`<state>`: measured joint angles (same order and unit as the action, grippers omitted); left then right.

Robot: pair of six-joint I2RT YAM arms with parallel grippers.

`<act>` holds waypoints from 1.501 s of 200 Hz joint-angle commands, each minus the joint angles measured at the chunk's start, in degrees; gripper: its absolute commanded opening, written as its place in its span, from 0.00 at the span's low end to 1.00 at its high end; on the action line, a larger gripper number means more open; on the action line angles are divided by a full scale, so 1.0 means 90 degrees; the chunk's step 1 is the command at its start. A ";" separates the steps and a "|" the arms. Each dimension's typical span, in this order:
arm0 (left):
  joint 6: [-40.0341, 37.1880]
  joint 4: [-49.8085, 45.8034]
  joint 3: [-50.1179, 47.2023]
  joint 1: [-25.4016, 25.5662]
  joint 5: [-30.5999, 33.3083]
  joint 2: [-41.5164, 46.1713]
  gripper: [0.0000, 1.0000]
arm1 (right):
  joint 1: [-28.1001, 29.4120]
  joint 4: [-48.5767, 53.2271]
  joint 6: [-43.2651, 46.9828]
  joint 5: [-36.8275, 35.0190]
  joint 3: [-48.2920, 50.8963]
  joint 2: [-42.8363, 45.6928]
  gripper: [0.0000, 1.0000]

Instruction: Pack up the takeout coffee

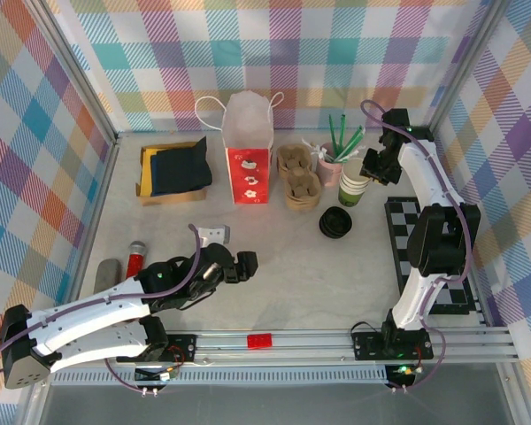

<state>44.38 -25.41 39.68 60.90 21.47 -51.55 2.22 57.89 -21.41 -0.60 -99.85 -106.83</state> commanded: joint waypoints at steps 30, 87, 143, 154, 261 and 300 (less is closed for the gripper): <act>0.0078 -0.0212 -0.0080 -0.0097 -0.0056 0.0251 0.85 | 0.0064 -0.0004 0.0086 0.0057 -0.0076 -0.0064 0.22; 0.0127 -0.0529 -0.0200 -0.0105 0.0121 0.0735 0.85 | 0.0095 0.0051 0.0096 -0.0020 -0.0167 -0.0006 0.16; 0.0139 -0.0739 -0.0196 -0.0108 0.0172 0.0901 0.85 | 0.0140 0.0135 0.0123 -0.0036 -0.0282 -0.0025 0.10; 0.0147 -0.0751 -0.0193 -0.0107 0.0181 0.0935 0.85 | 0.0140 0.0149 0.0142 -0.0050 -0.0292 -0.0025 0.09; 0.0135 -0.0827 -0.0182 -0.0107 0.0212 0.0962 0.84 | 0.0150 0.0249 0.0238 -0.0188 -0.0394 0.0034 0.05; 0.0107 -0.0878 -0.0179 -0.0106 0.0251 0.0987 0.84 | 0.0154 0.0305 0.0274 -0.0144 -0.0486 0.0000 0.05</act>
<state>45.43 -31.57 38.39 60.55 22.63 -43.38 3.25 59.16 -20.05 -1.96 -101.71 -107.09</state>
